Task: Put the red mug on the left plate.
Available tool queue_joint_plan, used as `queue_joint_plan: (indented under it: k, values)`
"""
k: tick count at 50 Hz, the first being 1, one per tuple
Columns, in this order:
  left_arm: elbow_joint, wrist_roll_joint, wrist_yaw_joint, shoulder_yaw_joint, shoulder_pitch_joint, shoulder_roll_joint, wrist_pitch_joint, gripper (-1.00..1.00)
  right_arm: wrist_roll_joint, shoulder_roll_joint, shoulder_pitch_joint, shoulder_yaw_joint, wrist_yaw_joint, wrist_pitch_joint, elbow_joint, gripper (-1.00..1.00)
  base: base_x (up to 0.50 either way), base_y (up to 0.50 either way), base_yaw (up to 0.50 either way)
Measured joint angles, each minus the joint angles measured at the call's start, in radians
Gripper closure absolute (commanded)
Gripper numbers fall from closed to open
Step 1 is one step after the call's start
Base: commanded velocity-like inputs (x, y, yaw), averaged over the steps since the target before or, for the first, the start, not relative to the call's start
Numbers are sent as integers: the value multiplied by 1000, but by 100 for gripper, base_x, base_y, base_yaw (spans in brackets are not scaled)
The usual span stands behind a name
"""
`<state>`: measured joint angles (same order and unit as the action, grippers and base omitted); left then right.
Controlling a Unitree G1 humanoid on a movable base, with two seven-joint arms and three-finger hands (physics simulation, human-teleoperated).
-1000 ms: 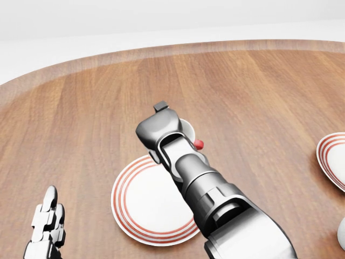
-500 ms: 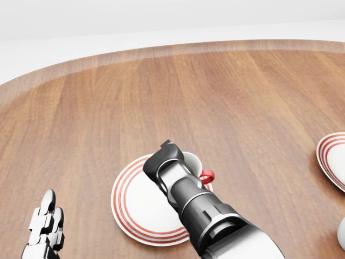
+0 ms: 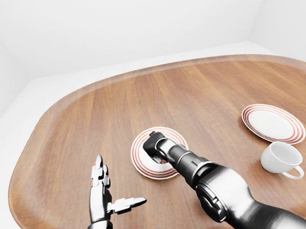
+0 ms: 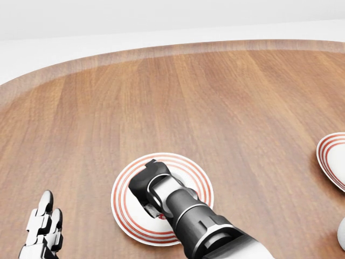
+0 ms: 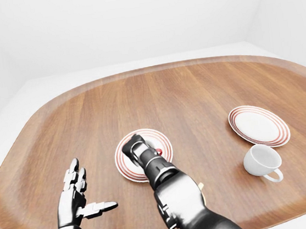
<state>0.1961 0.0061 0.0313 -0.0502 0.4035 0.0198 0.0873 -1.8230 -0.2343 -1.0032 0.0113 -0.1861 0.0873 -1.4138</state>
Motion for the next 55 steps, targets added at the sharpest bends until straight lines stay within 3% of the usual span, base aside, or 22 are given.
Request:
queue_joint_plan:
  k: [25, 43, 44, 55]
  values:
    - [-14, -23, 26, -24, -6, 8, 0, -100, -92, -18, 53, 19, 139, 0, -3, 100, 0, 0, 0]
    - [-19, -24, 29, -27, -10, 10, 0, -100, -102, -16, 70, 52, 151, -2, -4, 100, 0, 0, 0]
    - [-19, -24, 29, -27, -10, 10, 0, -100, -102, -16, 70, 53, 152, -3, -4, -100, 0, 0, 0]
    - [-22, -25, 30, -29, -12, 9, 0, -100, -84, -17, 72, 55, 156, -39, -3, -100, 0, 0, 0]
